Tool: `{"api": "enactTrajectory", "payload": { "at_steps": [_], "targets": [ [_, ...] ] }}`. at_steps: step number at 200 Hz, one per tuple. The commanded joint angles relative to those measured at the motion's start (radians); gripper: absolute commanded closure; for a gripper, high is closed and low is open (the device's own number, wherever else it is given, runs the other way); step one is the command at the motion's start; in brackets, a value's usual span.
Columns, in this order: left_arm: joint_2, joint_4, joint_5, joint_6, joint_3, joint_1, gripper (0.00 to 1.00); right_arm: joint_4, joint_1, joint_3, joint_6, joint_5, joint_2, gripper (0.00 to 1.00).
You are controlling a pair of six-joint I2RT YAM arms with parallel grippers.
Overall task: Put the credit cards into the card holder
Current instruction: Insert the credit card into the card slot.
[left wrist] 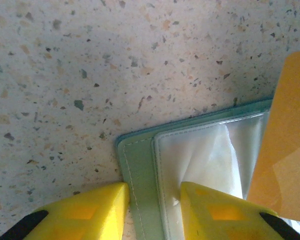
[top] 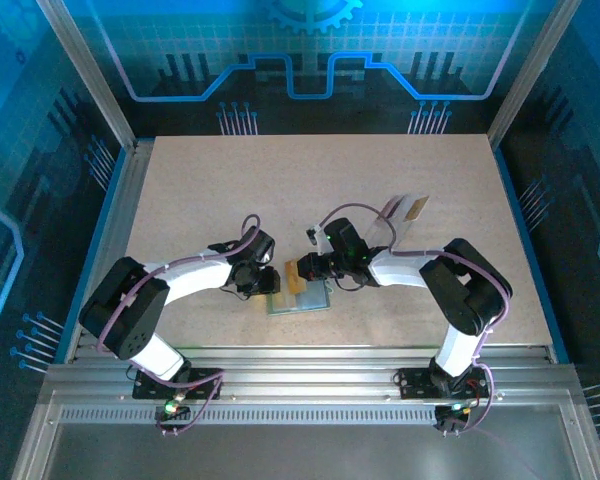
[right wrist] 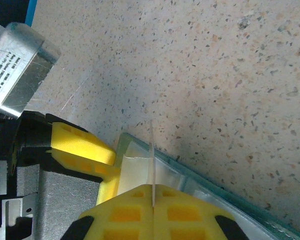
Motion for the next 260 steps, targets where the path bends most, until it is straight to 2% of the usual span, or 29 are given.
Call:
{"api": "enactTrajectory", "payload": {
  "at_steps": [1,123,201,260],
  "targets": [
    [0.039,0.013,0.016,-0.012,-0.044,-0.001,0.67,0.012,0.017,-0.027,0.025,-0.023,0.024,1.0],
    [0.054,0.032,0.026,-0.021,-0.051,-0.001,0.67,0.122,0.02,-0.057,0.11,-0.08,0.093,1.0],
    [0.056,0.036,0.028,-0.022,-0.051,-0.001,0.67,0.044,0.039,-0.115,0.064,-0.088,0.057,1.0],
    [0.044,0.047,0.052,-0.021,-0.047,-0.001,0.66,-0.04,0.04,-0.065,0.017,-0.13,0.088,1.0]
  ]
}}
